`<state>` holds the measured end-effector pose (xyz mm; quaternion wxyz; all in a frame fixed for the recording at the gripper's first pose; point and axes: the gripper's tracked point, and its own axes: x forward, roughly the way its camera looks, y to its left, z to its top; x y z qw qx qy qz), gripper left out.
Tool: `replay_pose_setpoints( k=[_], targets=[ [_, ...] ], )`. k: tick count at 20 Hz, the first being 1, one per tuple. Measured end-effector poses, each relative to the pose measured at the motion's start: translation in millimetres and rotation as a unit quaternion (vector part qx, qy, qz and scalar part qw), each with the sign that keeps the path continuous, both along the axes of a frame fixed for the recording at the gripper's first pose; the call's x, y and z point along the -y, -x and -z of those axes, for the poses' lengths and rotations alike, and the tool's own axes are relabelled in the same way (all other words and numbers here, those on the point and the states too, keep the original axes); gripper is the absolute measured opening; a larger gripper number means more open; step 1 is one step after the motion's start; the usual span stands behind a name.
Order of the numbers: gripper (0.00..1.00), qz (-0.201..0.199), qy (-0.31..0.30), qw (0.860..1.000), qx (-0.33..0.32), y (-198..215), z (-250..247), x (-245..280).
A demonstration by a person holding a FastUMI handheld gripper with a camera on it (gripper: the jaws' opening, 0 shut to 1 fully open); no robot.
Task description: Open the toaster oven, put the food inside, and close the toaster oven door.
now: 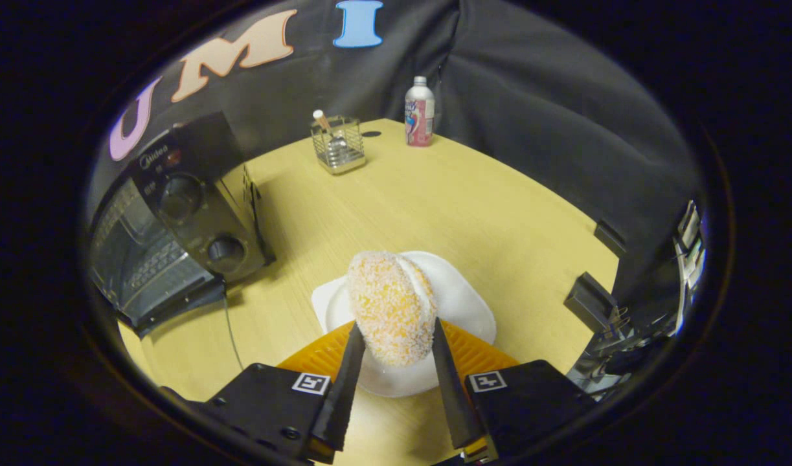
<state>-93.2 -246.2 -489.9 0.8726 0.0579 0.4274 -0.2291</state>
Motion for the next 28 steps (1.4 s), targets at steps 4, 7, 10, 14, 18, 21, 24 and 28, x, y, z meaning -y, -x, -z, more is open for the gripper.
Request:
replay_pose_setpoints(
  k=[4,7,10,14,18,21,24,28],
  targets=[
    [0.63,0.008,-0.018,0.998,0.052,-13.5,-30.3,-15.6],
    [0.63,0.005,-0.031,0.996,0.083,-16.3,-51.5,-37.0],
    [0.63,-0.002,-0.060,0.992,0.112,-18.1,-65.9,-71.4],
    [0.63,-0.011,-0.101,0.985,0.138,-14.9,-76.6,-118.5],
    [0.63,-0.008,-0.152,0.975,0.161,-8.9,-83.8,-159.1],
    [0.63,-0.004,-0.199,0.965,0.170,-6.1,-86.4,-185.0],
    [0.63,-0.006,-0.237,0.956,0.171,-7.3,-86.3,-214.2],
    [0.63,-0.012,-0.281,0.946,0.162,-18.8,-74.8,-252.3]
  ],
)
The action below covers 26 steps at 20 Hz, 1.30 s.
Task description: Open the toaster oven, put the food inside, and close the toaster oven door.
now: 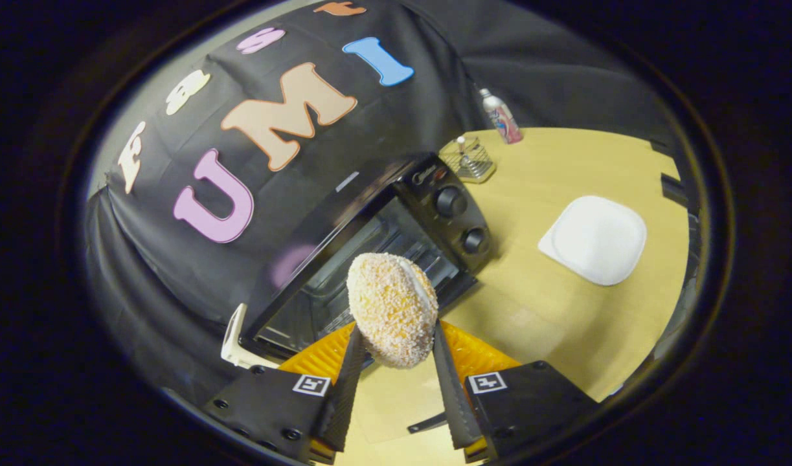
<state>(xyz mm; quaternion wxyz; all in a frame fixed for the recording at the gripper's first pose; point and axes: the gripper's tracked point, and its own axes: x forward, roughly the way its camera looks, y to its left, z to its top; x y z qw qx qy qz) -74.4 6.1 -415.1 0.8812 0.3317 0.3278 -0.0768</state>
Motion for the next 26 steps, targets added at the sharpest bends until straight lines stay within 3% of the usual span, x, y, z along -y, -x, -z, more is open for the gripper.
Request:
replay_pose_setpoints(
  k=[8,24,26],
  targets=[
    [0.62,-0.003,-0.059,0.998,-0.008,-40.0,16.0,-46.5],
    [0.62,0.010,-0.082,0.997,-0.011,-83.0,43.8,-42.1],
    [0.73,0.017,-0.083,0.996,-0.008,-85.5,41.4,-38.4]
  ],
)
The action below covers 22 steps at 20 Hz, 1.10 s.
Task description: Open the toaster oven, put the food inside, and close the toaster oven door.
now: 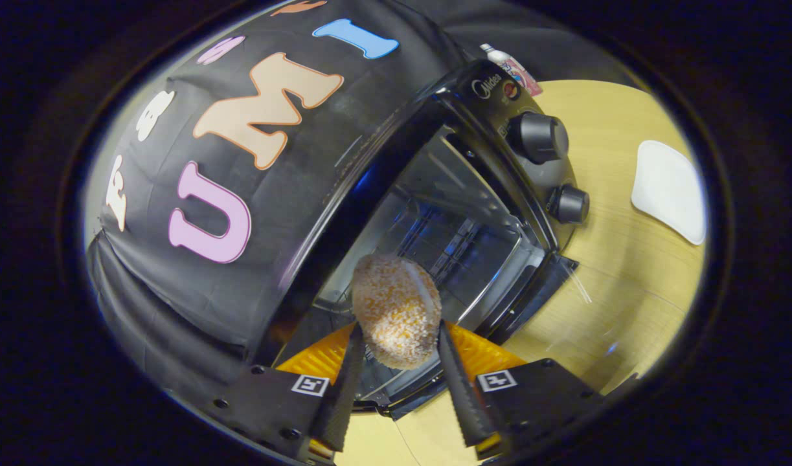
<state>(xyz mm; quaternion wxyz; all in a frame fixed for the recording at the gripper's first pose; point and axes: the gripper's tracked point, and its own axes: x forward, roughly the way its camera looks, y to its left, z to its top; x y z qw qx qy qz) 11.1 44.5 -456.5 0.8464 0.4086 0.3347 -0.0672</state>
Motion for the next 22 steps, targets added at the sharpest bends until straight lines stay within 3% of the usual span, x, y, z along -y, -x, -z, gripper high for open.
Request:
replay_pose_setpoints(
  k=[5,22],
  targets=[
    [0.99,-0.012,0.010,1.000,0.002,6.4,-1.4,0.1],
    [0.99,-0.070,0.030,0.996,0.051,49.9,-34.4,-7.3]
  ],
)
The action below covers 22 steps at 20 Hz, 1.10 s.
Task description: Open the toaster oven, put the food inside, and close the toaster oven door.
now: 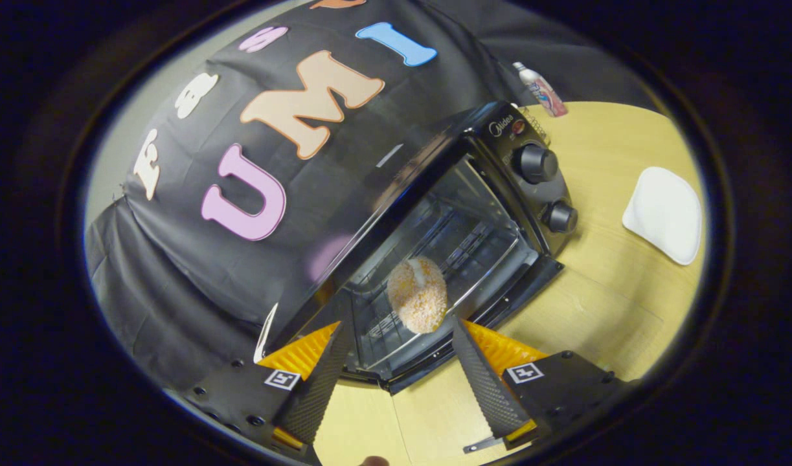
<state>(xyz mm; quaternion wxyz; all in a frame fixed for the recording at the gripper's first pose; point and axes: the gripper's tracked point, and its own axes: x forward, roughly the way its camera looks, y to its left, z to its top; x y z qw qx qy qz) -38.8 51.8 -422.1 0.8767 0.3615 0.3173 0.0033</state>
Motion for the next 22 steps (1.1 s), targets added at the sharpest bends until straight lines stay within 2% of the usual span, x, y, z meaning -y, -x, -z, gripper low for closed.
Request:
replay_pose_setpoints(
  k=[6,9,11,15,19,22],
  targets=[
    [0.99,-0.019,0.031,0.999,0.031,25.5,-24.7,12.4],
    [1.00,-0.030,0.094,0.995,0.032,41.9,-30.9,32.8],
    [1.00,-0.041,0.152,0.987,0.024,56.4,-32.2,46.8],
    [1.00,-0.072,0.264,0.962,-0.027,95.3,-15.4,75.6],
    [1.00,-0.100,0.266,0.956,-0.071,131.4,13.3,75.2],
    [1.00,-0.130,0.284,0.945,-0.097,155.2,30.6,76.4]
  ],
)
